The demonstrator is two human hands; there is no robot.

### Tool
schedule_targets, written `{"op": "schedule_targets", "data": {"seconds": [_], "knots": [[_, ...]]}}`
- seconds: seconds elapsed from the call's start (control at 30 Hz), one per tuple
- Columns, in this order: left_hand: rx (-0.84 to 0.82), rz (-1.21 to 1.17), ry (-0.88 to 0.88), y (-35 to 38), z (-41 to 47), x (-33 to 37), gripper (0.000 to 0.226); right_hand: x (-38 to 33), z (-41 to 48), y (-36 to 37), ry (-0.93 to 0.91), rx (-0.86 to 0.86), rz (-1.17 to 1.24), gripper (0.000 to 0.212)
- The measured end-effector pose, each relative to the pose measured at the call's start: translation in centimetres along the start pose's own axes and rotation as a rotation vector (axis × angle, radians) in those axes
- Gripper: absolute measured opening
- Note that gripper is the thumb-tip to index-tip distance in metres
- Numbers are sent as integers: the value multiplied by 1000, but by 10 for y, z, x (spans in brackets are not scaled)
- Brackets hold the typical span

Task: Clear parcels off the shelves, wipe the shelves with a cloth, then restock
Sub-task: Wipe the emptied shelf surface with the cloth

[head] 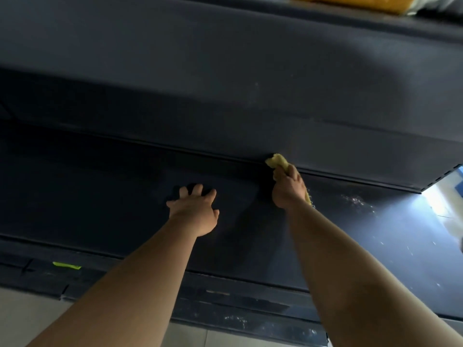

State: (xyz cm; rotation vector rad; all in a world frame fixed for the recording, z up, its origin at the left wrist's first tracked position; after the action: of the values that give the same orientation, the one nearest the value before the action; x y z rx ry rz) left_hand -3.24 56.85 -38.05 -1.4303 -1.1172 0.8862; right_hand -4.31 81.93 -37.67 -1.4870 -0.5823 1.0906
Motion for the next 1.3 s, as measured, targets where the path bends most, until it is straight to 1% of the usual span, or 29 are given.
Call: {"op": "schedule_targets", "data": {"seconds": [0.1,0.17,0.23,0.27,0.33,0.4,0.47,0.57,0.7,0.77,0.8,0.87,0.9,0.97,1.03,1.1,1.2,1.3], "knots": [[-1,-1,-5,2,-1,1,58,37,-8,-14,193,-15,12,57],[-11,-9,-22,2,-2,1,58,29,-20,-21,224,40,76,61],[-23,-24,-31,3,-4,3,58,-2,-42,-19,140,86,178,65],[-19,-31,-24,3,-6,7,58,-18,-55,-14,85,81,221,67],[7,-45,-1,2,-11,14,57,-42,-74,3,-20,9,226,69],[29,-49,22,3,-17,24,56,-41,-77,9,-82,-26,169,69],[39,-52,44,5,-22,34,56,-20,-69,-3,-81,21,130,64],[48,-59,62,7,-30,46,55,30,-63,-24,11,90,84,59],[56,-71,83,9,-41,54,54,101,-72,-47,226,122,81,54],[61,-77,91,8,-47,56,54,116,-81,-56,315,144,63,54],[63,-77,96,8,-50,56,54,110,-88,-61,309,170,60,58],[69,-82,102,8,-57,57,55,73,-102,-59,193,193,110,69],[72,-87,104,7,-61,57,55,48,-112,-51,120,172,149,71],[77,-96,112,7,-66,57,55,4,-131,-29,5,88,192,68],[82,-103,117,6,-72,58,54,-14,-146,-12,-33,8,211,68],[86,-107,113,7,-77,58,53,-4,-148,-11,-32,-10,193,71],[85,-108,113,7,-81,58,51,37,-144,-30,7,62,101,72],[94,-119,122,6,-86,58,49,82,-143,-48,114,102,91,66]]}}
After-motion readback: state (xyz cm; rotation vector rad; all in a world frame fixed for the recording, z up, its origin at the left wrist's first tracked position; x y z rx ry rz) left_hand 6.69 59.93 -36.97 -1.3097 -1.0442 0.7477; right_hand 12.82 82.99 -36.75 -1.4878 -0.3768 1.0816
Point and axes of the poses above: each hand's wrist, its own z-axis towards the middle knuckle, its own y-axis out of the palm, x = y × z, the point moved 10 cm from there along z, towards the middle knuckle, and after that the axes turned 10 degrees about x, right-handed, at the moved point
